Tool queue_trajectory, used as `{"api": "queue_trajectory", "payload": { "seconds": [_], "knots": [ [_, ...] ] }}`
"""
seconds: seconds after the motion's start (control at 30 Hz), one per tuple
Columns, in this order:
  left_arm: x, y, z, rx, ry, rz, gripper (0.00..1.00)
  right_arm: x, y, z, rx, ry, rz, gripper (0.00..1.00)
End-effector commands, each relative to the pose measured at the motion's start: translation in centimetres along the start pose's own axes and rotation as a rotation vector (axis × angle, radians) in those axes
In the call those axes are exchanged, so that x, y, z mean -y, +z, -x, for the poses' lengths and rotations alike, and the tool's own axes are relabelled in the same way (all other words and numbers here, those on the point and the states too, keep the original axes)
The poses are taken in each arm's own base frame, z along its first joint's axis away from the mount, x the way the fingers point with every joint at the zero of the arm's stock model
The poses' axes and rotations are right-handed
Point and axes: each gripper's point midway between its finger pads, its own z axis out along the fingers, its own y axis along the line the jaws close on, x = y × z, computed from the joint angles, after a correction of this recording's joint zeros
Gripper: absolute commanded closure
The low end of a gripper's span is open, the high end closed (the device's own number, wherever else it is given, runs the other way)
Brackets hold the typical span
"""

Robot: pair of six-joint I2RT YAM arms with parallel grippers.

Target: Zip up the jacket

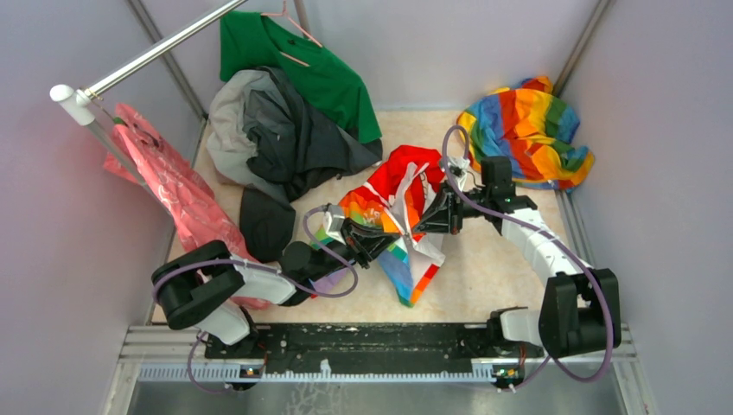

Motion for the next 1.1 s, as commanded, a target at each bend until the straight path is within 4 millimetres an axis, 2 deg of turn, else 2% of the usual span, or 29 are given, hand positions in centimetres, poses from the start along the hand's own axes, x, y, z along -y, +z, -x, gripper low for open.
{"api": "queue_trajectory", "payload": {
  "seconds": [0.0,0.67,1.07],
  "knots": [
    [3.2,0.2,5.6,0.232,-0.013,-0.126,1.00,-1.0,-0.1,1.3,0.014,-0.068,0.038,1.00],
    [2.4,0.4,3.8,0.186,-0.103,-0.100,1.00,-0.8,-0.2,1.3,0.013,-0.069,0.027,1.00],
    [3.4,0.4,2.3,0.126,-0.033,-0.178,1.00,-0.5,-0.2,1.2,0.011,-0.064,0.014,1.00]
  ]
}}
